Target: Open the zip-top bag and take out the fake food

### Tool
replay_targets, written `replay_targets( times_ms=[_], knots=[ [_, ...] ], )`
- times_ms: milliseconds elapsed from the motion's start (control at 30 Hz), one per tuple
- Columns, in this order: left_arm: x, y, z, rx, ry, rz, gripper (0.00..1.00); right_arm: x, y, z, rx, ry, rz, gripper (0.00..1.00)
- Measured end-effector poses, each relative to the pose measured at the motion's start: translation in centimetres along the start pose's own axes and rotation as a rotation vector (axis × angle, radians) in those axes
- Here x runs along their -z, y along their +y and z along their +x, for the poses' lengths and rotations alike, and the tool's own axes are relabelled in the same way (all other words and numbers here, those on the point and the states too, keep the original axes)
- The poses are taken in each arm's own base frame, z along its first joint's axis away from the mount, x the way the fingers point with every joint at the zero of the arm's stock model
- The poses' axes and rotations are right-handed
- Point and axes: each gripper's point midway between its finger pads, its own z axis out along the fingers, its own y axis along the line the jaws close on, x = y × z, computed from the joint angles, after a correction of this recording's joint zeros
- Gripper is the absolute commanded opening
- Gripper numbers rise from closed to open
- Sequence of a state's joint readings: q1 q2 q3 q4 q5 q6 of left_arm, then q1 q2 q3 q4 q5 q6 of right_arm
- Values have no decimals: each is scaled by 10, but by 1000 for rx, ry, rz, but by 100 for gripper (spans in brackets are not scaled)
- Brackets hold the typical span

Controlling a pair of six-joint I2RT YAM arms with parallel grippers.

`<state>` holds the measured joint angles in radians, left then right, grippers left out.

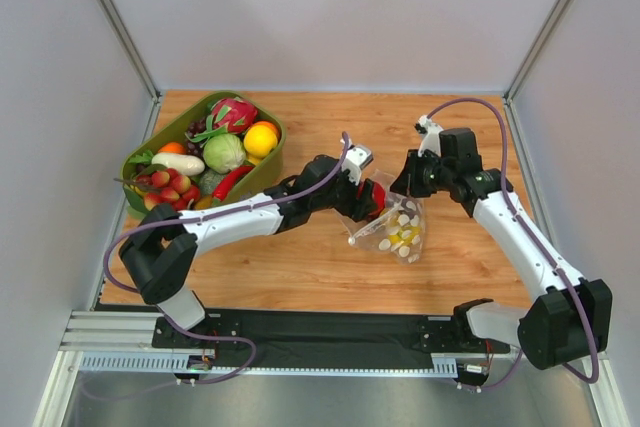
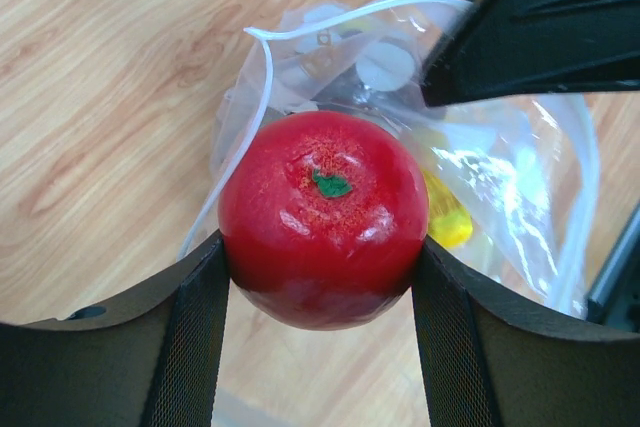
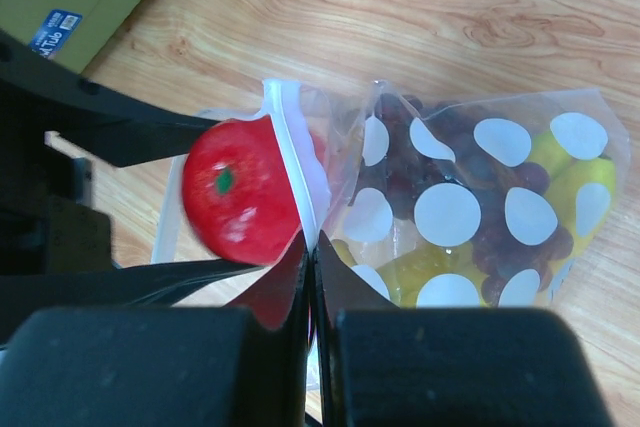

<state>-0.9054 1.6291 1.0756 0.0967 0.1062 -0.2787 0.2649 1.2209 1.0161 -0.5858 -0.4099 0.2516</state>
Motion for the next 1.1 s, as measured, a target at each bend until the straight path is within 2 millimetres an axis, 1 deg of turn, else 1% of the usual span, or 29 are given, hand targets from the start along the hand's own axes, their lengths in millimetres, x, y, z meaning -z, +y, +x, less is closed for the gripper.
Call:
replay_targets(
  times_ms=[67, 167, 267, 333, 400, 467, 500, 533, 600, 733, 833, 933, 1100],
  knots=[
    [13, -3, 0, -2, 24, 12, 1, -1, -1, 2, -2, 5, 3, 0],
    [46, -14, -10, -14, 35, 43, 1, -2, -3, 1, -1, 4, 9, 0],
    [88, -25, -30, -20, -1, 75, 1, -5, -5, 2, -3, 11, 11, 0],
    [116, -28, -42, -21, -37, 83, 2, -9, -7, 4, -7, 22, 14, 0],
    [146, -26, -54, -17, -82, 71, 2, -13, -9, 5, -10, 31, 16, 0],
    [171, -14, -64, -5, -123, 30, 2, -17, -11, 6, -13, 38, 18, 0],
    [180, -7, -67, 3, -133, 4, 2, -18, -11, 6, -15, 42, 18, 0],
    [189, 5, -70, 16, -143, -39, 2, -19, -12, 6, -16, 45, 18, 0],
    [207, 39, -77, 55, -162, -153, 3, -20, -12, 7, -17, 47, 17, 0],
    [243, 115, -83, 154, -181, -398, 3, -20, -12, 6, -16, 46, 16, 0],
    [271, 163, -88, 217, -202, -557, 3, -20, -12, 6, -12, 44, 16, 0],
    [297, 200, -94, 267, -234, -672, 3, -20, -12, 6, -10, 44, 17, 0],
    [331, 248, -97, 332, -266, -806, 3, -19, -14, 5, -12, 42, 21, 0]
  ],
)
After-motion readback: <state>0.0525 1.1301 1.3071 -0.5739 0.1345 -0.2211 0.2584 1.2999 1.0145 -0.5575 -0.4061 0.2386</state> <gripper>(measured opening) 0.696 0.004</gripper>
